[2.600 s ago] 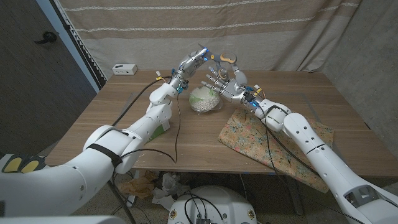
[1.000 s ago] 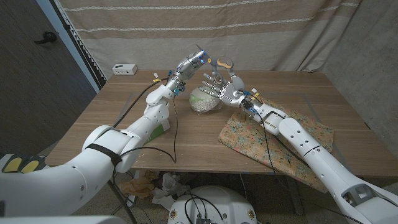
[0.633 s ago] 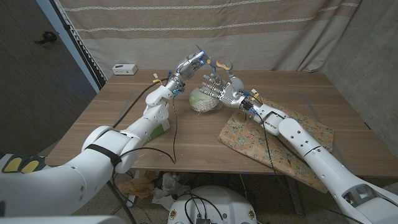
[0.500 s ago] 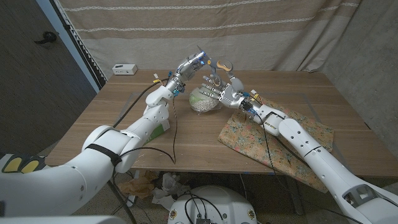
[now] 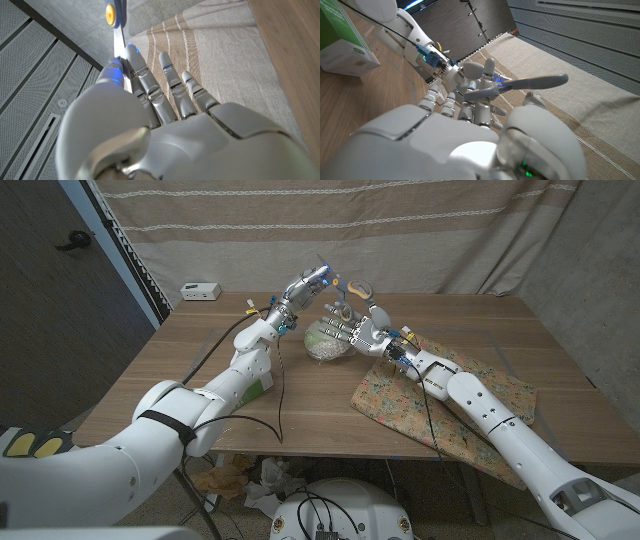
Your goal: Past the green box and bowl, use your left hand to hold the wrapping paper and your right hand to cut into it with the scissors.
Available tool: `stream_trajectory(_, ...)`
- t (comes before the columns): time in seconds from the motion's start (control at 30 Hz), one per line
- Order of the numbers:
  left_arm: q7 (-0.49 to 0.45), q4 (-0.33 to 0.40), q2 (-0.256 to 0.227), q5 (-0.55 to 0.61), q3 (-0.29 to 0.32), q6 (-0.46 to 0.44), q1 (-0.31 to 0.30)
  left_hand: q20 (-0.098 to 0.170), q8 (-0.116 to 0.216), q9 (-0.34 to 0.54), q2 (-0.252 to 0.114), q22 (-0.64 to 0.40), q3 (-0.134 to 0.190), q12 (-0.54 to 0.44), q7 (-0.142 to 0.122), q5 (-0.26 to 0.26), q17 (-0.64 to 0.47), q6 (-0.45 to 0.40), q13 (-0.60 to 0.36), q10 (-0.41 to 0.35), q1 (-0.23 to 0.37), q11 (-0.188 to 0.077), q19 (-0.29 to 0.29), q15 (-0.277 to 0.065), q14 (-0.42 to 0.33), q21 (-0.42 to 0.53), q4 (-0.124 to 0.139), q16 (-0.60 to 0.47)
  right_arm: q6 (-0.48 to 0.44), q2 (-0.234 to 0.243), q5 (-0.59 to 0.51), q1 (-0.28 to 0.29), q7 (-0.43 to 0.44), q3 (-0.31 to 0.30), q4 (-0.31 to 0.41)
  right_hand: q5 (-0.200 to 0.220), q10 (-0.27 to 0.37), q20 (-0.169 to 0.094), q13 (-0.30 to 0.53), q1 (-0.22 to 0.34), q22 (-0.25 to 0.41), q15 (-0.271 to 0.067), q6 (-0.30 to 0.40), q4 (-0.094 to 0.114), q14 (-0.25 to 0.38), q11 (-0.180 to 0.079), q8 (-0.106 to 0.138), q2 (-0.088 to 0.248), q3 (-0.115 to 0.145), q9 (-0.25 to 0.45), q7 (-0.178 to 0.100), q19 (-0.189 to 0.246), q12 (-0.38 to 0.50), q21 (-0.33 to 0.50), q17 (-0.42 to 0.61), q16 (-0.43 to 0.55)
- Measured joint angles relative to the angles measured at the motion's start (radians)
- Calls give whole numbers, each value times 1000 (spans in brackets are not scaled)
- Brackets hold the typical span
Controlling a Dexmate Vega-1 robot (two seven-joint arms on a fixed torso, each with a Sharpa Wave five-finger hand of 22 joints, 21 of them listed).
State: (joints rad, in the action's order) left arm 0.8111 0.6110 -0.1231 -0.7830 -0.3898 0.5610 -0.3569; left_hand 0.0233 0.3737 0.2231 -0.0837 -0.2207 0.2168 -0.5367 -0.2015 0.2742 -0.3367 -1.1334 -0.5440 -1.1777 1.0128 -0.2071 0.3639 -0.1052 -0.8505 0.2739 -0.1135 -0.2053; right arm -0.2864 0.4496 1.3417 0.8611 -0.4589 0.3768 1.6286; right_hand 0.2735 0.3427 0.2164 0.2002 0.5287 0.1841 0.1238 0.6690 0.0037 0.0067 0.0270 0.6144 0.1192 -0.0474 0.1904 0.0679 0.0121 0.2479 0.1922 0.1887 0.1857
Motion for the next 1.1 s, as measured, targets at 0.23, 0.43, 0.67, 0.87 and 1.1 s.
stream_trajectory(0.23, 11, -10, 2, -6, 4, 6, 2, 0, 4, 5, 0, 0, 1, 0, 3, 0, 0, 3, -3, 0, 0, 0, 0, 0, 0, 0, -1, 0, 12, -9, -5, 0, -10, 4, -9, -13, -20, -4, 0, 17, 0, 1, -25, -14, -16, -2, -20, 16, 23, 0, -11, -21, -8, 0, -3, 0)
stream_trajectory(0.43, 17, -23, 6, -10, 13, 8, 5, 0, 11, 3, 0, 0, 6, -4, 10, 7, -8, -4, -6, 0, 0, 0, 0, 0, 0, 0, 5, 0, 25, -13, -15, 0, -19, 9, -15, -19, -36, -4, 0, 28, -3, 5, -41, -25, -27, -10, -34, 9, 34, 0, -16, -32, -8, 0, -8, -5)
stream_trajectory(0.67, 19, -23, 7, -12, 15, 8, 5, 0, 11, -6, 0, 0, 11, -11, 14, 7, -14, -8, -8, -4, 0, 4, 0, -2, -5, 0, 9, 0, 45, -15, -37, -3, -32, 14, -23, -19, -49, -4, 0, 49, -3, 8, -52, -37, -38, 1, -46, -2, 29, 0, -16, -32, -16, 0, -8, -5)
stream_trajectory(0.87, 25, -28, 7, -14, 17, 9, 4, 0, 11, -4, 0, 0, 15, -23, 14, 7, -23, -8, -19, -8, 0, 0, 0, -7, -19, 4, 13, 0, 56, -16, -50, -6, -43, 17, -32, -11, -56, 0, 0, 32, -3, 10, -54, -46, -44, 2, -52, -33, 17, 0, -18, -36, -16, 0, -8, -5)
stream_trajectory(1.1, 29, -42, 12, -14, 19, 10, 9, 0, 11, -2, 5, 0, 19, -31, 14, 3, -28, -8, -28, -8, 5, 0, 0, -7, -25, 4, 17, 0, 70, -16, -68, -9, -63, 19, -42, 4, -67, -2, 0, 7, -3, 12, -62, -45, -52, 5, -69, -74, -6, 1, -27, -45, -16, 0, -7, -5)
